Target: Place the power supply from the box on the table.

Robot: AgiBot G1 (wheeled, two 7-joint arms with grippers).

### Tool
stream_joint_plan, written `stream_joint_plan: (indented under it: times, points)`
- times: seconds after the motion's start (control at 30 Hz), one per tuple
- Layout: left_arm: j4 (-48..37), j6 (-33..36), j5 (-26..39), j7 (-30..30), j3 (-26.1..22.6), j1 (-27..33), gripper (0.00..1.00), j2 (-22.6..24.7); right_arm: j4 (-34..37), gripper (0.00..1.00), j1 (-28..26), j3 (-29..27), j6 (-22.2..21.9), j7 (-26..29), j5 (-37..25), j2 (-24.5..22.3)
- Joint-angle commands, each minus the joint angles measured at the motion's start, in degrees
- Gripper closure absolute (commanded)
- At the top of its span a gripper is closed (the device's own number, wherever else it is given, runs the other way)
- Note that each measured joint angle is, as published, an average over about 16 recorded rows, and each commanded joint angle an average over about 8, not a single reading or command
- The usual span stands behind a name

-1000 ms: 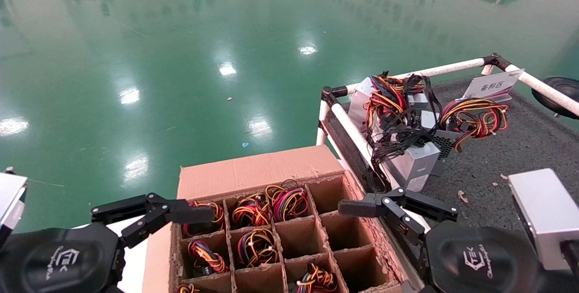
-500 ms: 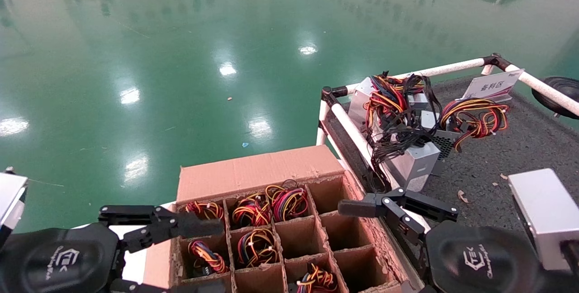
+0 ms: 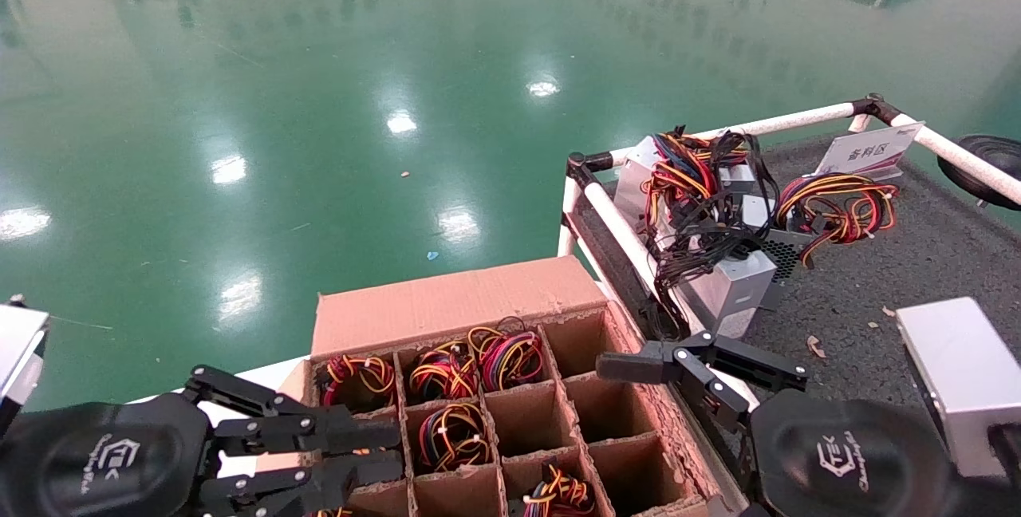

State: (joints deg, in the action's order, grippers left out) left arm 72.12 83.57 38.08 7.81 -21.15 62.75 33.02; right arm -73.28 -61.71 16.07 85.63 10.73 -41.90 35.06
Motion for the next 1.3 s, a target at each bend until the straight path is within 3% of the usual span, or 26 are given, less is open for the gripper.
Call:
stream_joint_plan:
  times: [0.03,0.3,0.43,0.6,0.7,0.97,1.3]
  points:
    - [0.0,0.0,0.0,0.0,0.0,0.0,1.0,0.0,0.0,0.0,0.0,0.0,0.0,0.0,0.0,0.0]
    - [0.0,0.0,0.0,0.0,0.0,0.0,1.0,0.0,0.0,0.0,0.0,0.0,0.0,0.0,0.0,0.0]
    - [0.0,0.0,0.0,0.0,0.0,0.0,0.89,0.0,0.0,0.0,0.1,0.1,-0.1,0.0,-0.2,0.0]
    - [0.0,0.0,0.0,0.0,0.0,0.0,0.3,0.0,0.9,0.0,-0.3,1.6,-2.4,-0.3,-4.0,1.4]
    - [0.0,0.0,0.0,0.0,0.0,0.0,0.02,0.0,2.3,0.0,-1.0,3.3,-4.9,-0.6,-8.3,3.1]
    - [0.0,0.0,0.0,0.0,0.0,0.0,0.0,0.0,9.0,0.0,-4.5,8.1,-9.6,-1.0,-18.5,8.5]
    - [0.0,0.0,0.0,0.0,0.0,0.0,0.0,0.0,12.8,0.0,-7.5,11.4,-7.9,-1.7,-24.2,9.6]
